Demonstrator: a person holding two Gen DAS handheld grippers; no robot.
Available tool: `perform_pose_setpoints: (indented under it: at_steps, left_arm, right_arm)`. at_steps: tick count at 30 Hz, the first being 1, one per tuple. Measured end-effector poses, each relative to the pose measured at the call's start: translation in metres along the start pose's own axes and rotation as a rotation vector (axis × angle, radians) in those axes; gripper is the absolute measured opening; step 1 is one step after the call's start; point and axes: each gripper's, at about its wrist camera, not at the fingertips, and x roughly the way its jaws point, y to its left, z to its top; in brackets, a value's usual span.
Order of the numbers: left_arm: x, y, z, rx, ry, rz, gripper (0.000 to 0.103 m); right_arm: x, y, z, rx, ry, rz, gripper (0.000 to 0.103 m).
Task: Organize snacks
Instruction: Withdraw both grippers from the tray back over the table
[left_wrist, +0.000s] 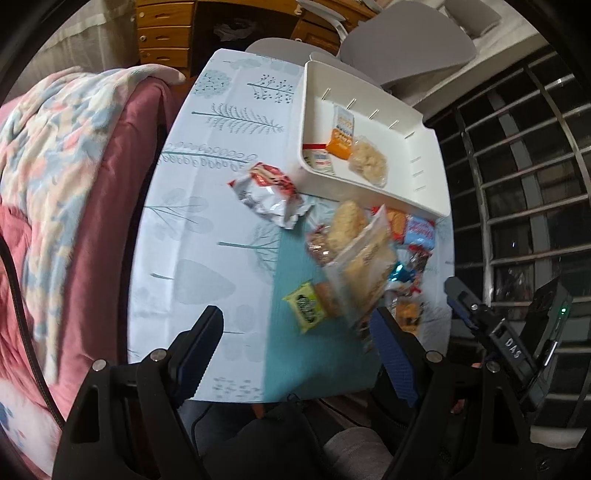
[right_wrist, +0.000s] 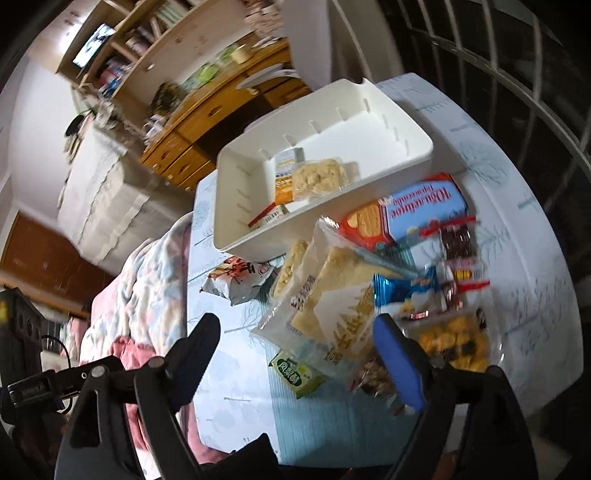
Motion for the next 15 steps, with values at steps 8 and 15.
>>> perform_pose_setpoints:
  at_steps: [8,15]
  left_arm:
    - [0.003,0.02,0.009,0.158,0.035,0.024,0.08]
    - [0.009,0.007,0.009,0.299,0.054,0.013,0.081]
  right_arm:
    - [0.002,-0.003,-0.042,0.113,-0.039,-0.114,0.085]
    - [-0.005,-0.016,-0.073,0.184,-0.073,-0.187,0.085]
